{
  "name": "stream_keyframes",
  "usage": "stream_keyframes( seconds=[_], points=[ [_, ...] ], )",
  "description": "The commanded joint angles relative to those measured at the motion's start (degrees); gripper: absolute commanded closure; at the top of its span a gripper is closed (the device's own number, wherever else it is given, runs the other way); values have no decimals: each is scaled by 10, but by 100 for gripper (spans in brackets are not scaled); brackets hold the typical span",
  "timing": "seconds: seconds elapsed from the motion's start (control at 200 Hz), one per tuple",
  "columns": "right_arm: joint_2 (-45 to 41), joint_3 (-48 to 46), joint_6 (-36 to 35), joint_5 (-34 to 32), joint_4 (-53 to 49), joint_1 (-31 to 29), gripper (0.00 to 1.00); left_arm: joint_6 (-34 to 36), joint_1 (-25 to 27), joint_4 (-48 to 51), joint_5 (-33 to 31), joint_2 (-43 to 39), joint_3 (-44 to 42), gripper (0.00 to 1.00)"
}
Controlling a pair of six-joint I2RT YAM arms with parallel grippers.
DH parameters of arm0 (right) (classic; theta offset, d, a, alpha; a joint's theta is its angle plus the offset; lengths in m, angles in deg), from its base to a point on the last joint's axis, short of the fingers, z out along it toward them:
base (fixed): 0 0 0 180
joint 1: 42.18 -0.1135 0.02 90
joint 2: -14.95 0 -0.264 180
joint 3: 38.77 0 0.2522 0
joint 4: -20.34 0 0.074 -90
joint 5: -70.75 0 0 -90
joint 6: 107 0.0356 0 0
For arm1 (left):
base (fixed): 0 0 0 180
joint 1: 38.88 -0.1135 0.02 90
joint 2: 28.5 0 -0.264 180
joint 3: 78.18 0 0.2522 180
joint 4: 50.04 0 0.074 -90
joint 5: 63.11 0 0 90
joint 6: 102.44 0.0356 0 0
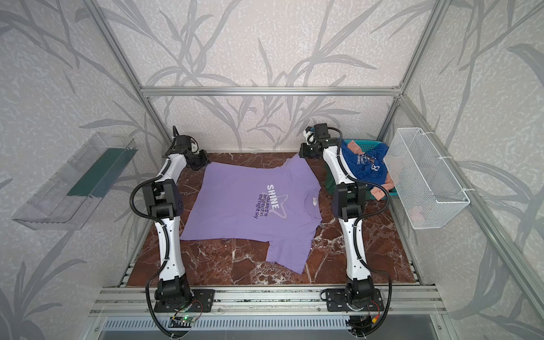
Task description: Fold and stack the t-shirts
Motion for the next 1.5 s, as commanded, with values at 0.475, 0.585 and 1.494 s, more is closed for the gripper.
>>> stream_keyframes(
  seconds=[0.475, 0.585, 1.494],
  points=[
    [-123, -127, -65, -5, 53, 15, 100, 13, -18, -141, 27, -132, -197, 100],
    [-138, -162, -65, -21, 70, 16, 100, -3, -25, -172, 29, -144, -231, 100],
    [-317, -530, 0, -47, 287, 17, 100, -45, -37, -296, 21, -244, -433, 100]
  ],
)
